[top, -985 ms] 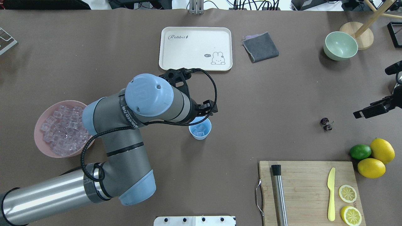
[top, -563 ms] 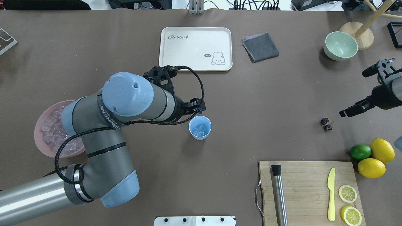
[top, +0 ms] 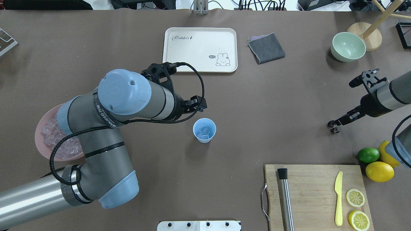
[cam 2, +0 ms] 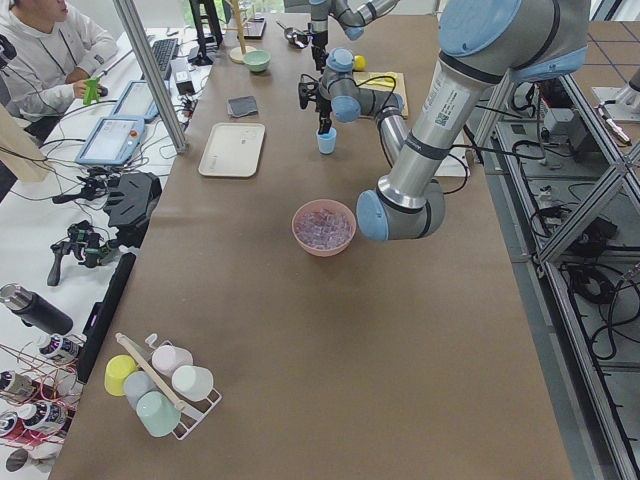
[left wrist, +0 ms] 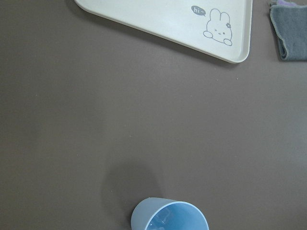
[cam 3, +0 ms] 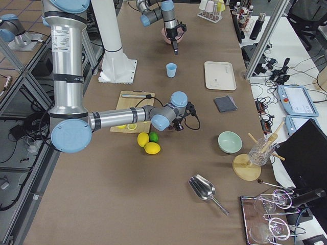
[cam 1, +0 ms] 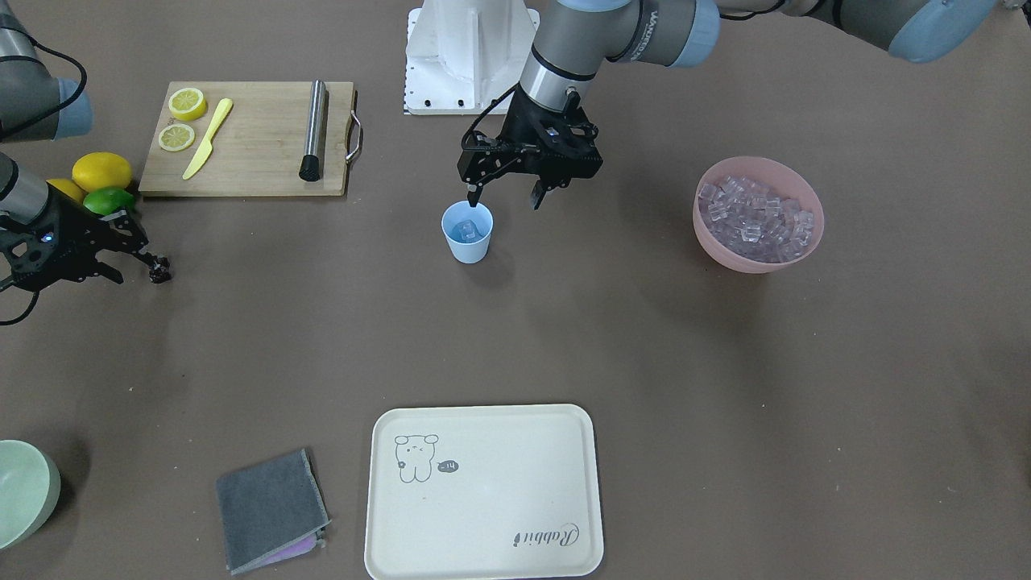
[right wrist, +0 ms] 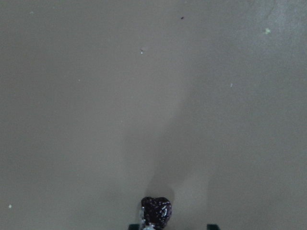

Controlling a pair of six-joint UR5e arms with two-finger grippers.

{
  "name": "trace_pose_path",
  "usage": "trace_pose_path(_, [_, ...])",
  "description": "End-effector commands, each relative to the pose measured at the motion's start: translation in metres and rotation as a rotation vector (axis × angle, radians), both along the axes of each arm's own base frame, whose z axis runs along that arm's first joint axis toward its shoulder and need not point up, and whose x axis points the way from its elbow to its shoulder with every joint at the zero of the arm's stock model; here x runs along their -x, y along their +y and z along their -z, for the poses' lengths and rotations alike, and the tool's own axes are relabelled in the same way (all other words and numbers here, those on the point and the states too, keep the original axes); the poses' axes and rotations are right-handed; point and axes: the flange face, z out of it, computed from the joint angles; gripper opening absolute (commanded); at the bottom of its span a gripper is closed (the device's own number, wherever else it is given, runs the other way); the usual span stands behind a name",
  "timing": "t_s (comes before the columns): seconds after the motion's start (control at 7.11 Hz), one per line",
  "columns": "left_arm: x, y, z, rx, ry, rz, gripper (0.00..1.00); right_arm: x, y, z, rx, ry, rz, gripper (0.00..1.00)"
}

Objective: Put ice and cherries in cup
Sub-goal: 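Lower the right gripper onto the dark red cherries while the left gripper withdraws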

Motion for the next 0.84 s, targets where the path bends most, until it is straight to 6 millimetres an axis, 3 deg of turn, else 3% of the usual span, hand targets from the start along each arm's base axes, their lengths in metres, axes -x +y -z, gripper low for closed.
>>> trace_pose_path(0.0, [0.0, 0.0, 0.0, 0.002, 0.0, 0.002, 0.97, -0.001, 0.005, -0.004, 0.026, -0.013, 0.017, 0.15])
trace_pose_path(0.14, [0.001, 0.0, 0.0, 0.001, 0.001, 0.004, 0.97, -0.003, 0.011, -0.009, 0.036, -0.009, 0.023, 0.0])
trace_pose_path(0.42, [0.001, 0.0, 0.001, 0.002, 0.003, 0.007, 0.97, -0.002, 0.015, -0.006, 0.058, -0.04, 0.051, 0.0])
trace_pose_path(0.7, [0.001, 0.0, 0.001, 0.003, 0.005, 0.007, 0.97, -0.003, 0.01, 0.01, 0.053, -0.076, 0.059, 0.0])
